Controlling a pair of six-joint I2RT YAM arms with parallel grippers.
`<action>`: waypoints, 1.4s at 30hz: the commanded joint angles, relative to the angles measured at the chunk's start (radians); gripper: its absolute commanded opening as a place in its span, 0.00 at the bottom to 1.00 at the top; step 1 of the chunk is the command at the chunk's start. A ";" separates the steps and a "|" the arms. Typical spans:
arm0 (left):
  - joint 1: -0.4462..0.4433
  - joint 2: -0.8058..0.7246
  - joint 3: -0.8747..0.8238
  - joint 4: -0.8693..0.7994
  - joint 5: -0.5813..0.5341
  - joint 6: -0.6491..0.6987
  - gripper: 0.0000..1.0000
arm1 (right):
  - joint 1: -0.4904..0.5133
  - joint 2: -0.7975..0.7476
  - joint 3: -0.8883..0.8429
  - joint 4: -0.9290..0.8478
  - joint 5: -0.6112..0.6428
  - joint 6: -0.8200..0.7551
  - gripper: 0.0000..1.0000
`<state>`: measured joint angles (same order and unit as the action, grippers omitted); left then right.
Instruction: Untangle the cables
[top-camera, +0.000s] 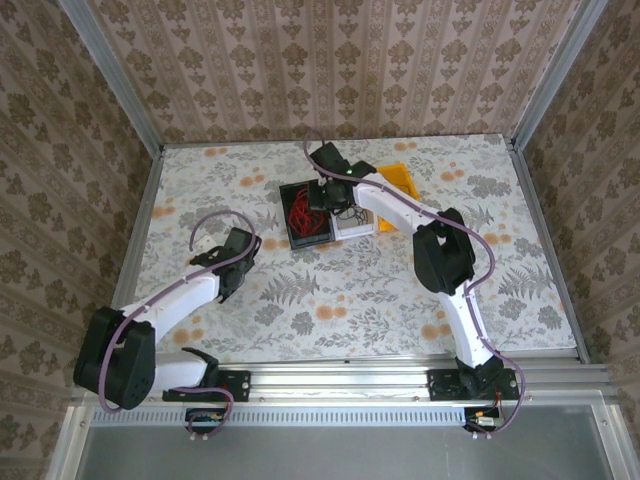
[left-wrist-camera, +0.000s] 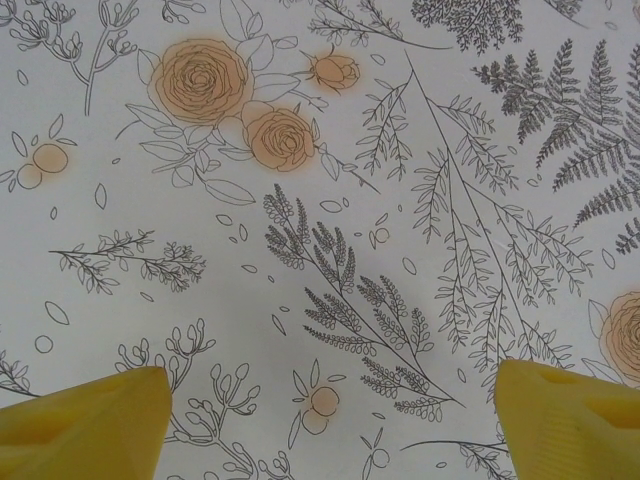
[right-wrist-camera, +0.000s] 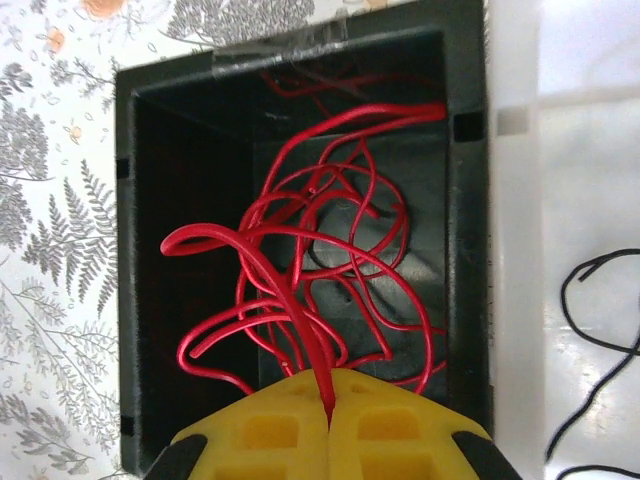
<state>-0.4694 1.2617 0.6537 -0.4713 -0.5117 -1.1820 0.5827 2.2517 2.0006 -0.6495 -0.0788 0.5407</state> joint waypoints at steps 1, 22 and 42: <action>0.006 0.010 0.012 0.002 0.013 0.021 0.84 | 0.000 0.027 0.040 -0.044 0.019 -0.010 0.08; 0.007 -0.026 0.064 -0.056 -0.068 0.080 0.88 | -0.016 -0.427 -0.385 0.197 0.262 -0.022 0.57; 0.304 -0.190 -0.062 0.247 -0.326 0.702 1.00 | -0.338 -1.024 -1.548 1.114 0.719 -0.405 1.00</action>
<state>-0.2024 1.0187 0.5983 -0.3397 -0.8413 -0.5999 0.2859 1.1534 0.5049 0.2096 0.5835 0.1802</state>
